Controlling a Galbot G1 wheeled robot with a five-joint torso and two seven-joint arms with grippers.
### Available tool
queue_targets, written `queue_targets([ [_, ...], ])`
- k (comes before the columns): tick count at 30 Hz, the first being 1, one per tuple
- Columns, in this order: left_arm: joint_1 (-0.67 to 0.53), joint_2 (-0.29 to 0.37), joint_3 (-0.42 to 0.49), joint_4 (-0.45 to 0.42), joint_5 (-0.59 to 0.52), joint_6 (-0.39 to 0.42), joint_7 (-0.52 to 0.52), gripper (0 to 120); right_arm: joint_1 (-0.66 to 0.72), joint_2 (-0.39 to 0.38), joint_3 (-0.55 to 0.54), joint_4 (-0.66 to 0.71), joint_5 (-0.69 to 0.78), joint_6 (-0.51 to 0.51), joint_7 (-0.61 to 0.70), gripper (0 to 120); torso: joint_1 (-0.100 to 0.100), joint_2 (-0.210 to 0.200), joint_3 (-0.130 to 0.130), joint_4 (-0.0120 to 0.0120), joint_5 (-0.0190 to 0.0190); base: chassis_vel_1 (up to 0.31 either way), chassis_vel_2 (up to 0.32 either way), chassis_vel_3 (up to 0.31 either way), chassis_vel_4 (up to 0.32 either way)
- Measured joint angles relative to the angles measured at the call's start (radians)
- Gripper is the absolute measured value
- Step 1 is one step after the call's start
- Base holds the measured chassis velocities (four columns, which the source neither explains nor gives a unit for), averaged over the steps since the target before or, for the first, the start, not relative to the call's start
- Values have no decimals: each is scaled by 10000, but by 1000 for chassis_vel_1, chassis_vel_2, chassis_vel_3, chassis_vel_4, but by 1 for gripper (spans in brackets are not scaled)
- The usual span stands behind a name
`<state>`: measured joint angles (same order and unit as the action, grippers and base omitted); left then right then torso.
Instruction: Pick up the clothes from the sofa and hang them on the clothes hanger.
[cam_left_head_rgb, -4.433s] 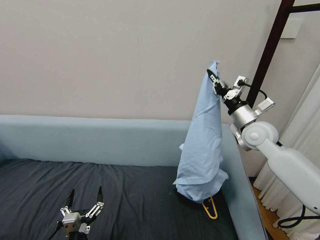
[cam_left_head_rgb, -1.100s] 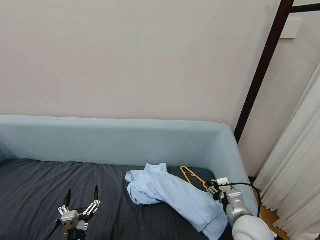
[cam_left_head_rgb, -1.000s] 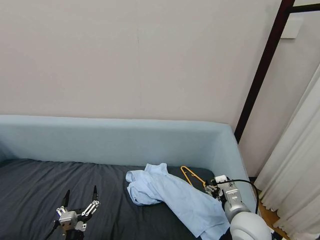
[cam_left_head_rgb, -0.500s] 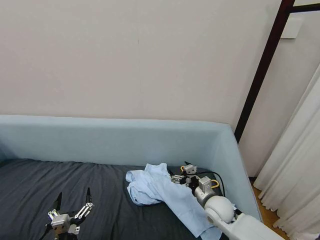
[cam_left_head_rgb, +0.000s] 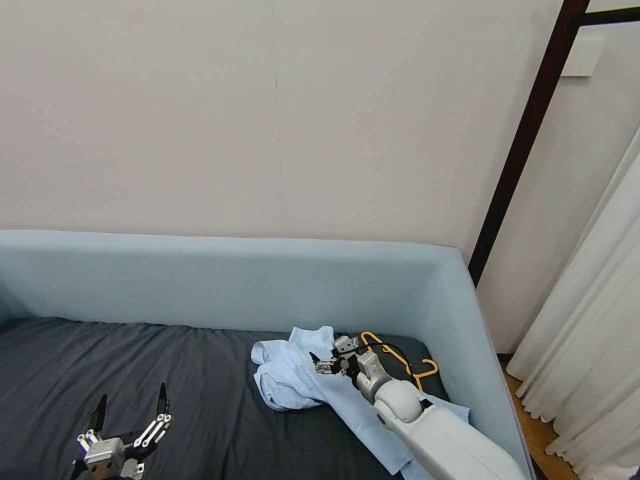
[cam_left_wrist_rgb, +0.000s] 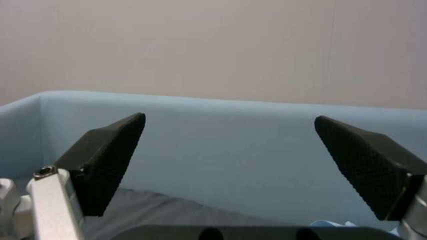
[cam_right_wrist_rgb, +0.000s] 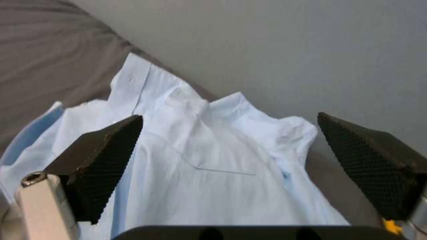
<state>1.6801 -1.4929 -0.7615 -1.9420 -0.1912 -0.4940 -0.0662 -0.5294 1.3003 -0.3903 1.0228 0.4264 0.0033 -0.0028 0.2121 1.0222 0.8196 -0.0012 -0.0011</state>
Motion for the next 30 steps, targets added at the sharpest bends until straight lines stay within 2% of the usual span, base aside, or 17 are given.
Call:
queue_targets([
  [6,91,-1,-166,-78,-9,-30,0,100,-168,746,210,-844,-678,-188,142,100,-1,1,-1,0,1,0,0,0,0],
  [9,85,-74,-159,-63,-4,-51,0,100,-361,1011,348,-1078,-1074,-188,449,88,-1,0,0,-2,1,0,0,0,0],
  [11,77,-110,-136,-63,3,-52,0,100,-410,1041,359,-1079,-1173,-275,551,86,0,0,-1,-1,3,0,0,0,0],
  [13,61,-166,-94,-64,42,-52,0,100,-510,1045,374,-1059,-1388,-589,746,75,0,1,-1,-1,2,0,0,0,0],
  [16,46,-202,-61,-62,84,-58,0,100,-576,1045,442,-1076,-1527,-735,818,70,-1,1,-1,-2,3,0,0,0,0],
  [17,41,-238,-35,-48,110,-67,0,100,-622,1050,561,-1157,-1658,-759,832,66,-1,0,-1,-2,4,0,0,0,0],
  [18,22,-322,44,7,174,-110,0,100,-733,990,755,-1231,-1783,-674,802,51,-1,1,0,-2,4,0,0,0,0],
  [19,13,-355,77,29,209,-132,1,100,-786,921,777,-1103,-1595,-663,825,43,-1,1,0,-3,3,0,0,0,0],
  [20,13,-355,77,29,209,-132,1,100,-786,921,777,-1103,-1595,-663,825,43,-1,1,0,-3,3,0,0,0,0],
  [24,-19,-406,158,47,261,-140,2,100,-861,879,803,-752,-1078,-391,986,27,-1,1,-1,-1,3,0,0,0,0],
  [25,-19,-406,158,47,261,-140,2,100,-861,879,803,-752,-1078,-391,986,27,-1,1,-1,-1,3,0,0,0,0],
  [30,-26,-366,178,71,263,-178,3,100,-906,875,816,-508,-782,-28,999,6,-1,1,-1,0,4,0,0,0,0],
])
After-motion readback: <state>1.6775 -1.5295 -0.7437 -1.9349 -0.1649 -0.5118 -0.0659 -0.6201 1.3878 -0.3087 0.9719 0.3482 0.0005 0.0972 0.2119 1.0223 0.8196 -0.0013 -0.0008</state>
